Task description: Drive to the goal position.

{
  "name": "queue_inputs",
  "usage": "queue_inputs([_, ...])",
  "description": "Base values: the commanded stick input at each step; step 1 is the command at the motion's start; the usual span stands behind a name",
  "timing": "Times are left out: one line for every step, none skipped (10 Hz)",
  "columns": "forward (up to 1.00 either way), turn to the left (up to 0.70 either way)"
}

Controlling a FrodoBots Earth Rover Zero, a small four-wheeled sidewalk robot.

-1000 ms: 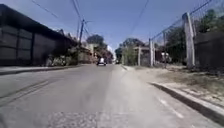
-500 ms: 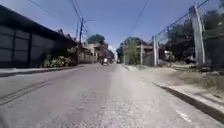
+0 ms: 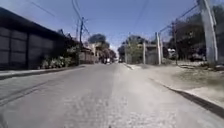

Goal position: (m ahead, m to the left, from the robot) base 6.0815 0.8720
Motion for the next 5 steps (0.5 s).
queue_inputs([1.0, -0.18])
queue_inputs([1.0, -0.4])
queue_inputs([1.0, -0.4])
queue_inputs([1.0, -0.4])
queue_inputs([1.0, 0.0])
